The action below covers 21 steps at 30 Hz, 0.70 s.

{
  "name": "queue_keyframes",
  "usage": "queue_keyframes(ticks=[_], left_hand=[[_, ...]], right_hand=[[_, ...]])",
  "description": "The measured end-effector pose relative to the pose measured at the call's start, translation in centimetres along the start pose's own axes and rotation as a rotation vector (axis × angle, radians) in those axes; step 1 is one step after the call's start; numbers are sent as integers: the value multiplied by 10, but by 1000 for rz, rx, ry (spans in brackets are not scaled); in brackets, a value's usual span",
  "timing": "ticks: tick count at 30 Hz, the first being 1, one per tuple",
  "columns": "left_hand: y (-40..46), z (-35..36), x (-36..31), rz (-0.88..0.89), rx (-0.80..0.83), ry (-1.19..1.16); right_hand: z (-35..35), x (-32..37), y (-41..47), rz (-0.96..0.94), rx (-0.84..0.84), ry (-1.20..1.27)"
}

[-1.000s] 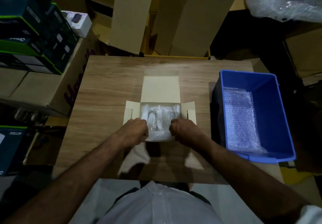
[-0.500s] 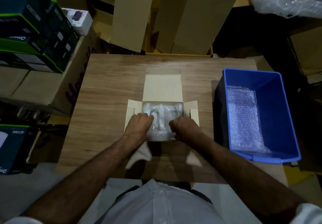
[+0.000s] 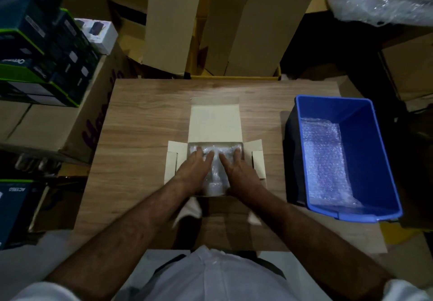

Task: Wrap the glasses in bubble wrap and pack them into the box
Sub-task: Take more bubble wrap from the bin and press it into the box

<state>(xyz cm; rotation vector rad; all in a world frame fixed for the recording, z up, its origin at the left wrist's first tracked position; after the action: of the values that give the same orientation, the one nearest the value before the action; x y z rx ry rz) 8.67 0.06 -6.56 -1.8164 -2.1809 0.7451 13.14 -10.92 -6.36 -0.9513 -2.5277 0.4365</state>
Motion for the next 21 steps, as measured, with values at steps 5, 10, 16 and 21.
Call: queue_keyframes(ticks=[5,10,16,21], left_hand=[[7,7,1,-18,-41,-21],[8,6,1,-13,-61,-25],[-1,6,7,13,-56,-108],[-30,-13,-6,38,-208,-185]], right_hand=[[7,-1,6,-5,-53,88],[0,1,3,-14,-66,157],[-9,-5,-6,-17,-60,175],[-39,-20,-31,-28,-331,151]])
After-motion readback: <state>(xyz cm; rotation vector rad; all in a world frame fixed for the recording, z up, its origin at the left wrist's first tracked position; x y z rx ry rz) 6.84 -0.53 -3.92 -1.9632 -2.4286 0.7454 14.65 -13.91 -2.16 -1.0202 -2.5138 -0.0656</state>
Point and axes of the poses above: each hand's wrist, its own y-axis towards the middle knuckle, its own z-axis out of the palm, x = y × z, the point moved 8 cm from there along y, towards the middle knuckle, and after that the axes turned 2 degrees about -y, right-handed, at the moved point
